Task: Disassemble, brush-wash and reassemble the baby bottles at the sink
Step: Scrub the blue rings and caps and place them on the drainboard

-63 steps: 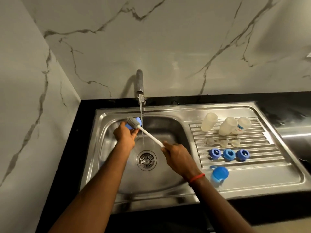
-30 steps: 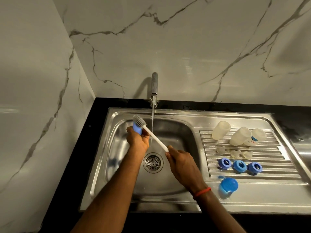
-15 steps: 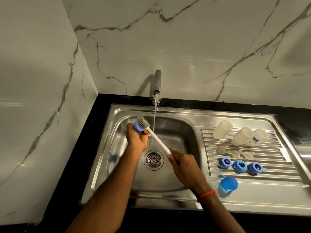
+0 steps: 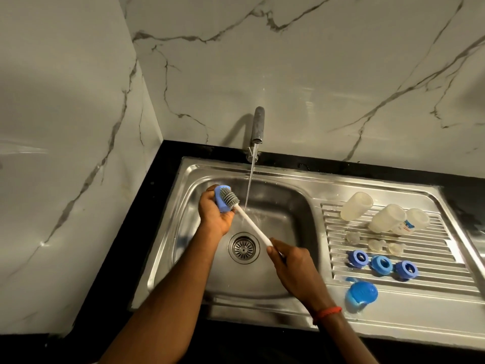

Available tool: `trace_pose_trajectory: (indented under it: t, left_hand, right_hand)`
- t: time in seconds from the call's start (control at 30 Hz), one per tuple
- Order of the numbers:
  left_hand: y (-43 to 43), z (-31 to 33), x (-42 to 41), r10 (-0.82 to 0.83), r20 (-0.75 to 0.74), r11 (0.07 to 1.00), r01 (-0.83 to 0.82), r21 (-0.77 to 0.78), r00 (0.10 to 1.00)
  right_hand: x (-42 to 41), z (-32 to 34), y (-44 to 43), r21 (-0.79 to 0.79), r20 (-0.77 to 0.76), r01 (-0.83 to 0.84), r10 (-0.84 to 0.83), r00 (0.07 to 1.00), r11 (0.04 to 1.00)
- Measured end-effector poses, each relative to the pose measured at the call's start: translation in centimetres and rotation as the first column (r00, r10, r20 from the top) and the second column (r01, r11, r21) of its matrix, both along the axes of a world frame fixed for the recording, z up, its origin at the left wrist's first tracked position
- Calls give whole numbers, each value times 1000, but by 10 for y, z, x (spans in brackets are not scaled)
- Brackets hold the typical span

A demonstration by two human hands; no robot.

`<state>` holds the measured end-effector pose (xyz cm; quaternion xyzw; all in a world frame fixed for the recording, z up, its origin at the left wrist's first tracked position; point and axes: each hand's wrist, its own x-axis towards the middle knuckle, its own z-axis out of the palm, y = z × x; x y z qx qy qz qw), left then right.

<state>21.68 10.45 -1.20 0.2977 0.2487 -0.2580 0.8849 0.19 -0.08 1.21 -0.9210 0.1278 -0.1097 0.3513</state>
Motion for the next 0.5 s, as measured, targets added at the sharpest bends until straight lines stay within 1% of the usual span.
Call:
trace_pose_trajectory:
  t: [0.1,0.2,0.33,0.4,0.5]
  left_hand:
    - [-8,0,-6,-13,-10,999,13,37,1000]
    - [-12,-1,-2,31,-27,998,-29,60,999]
    - [-2,-8,10,80,-34,993,-76,95,996]
    - [-1,-11,4,47,-14,994,-45,103,999]
    - [-13,-11,-8,-16,31,998,14,63,999]
  right_hand:
    - [14,0,5,-72,8,25,-24,1000,997]
    - [27,-3,9,-109,-18,45,-48,999,993]
    - [6,-2,11,-20,-12,-32,32,999,999]
    - [2,0,6,-31,1,-21,21,1000,999]
    - [23,0,4,-110,26,59,-57,998,992]
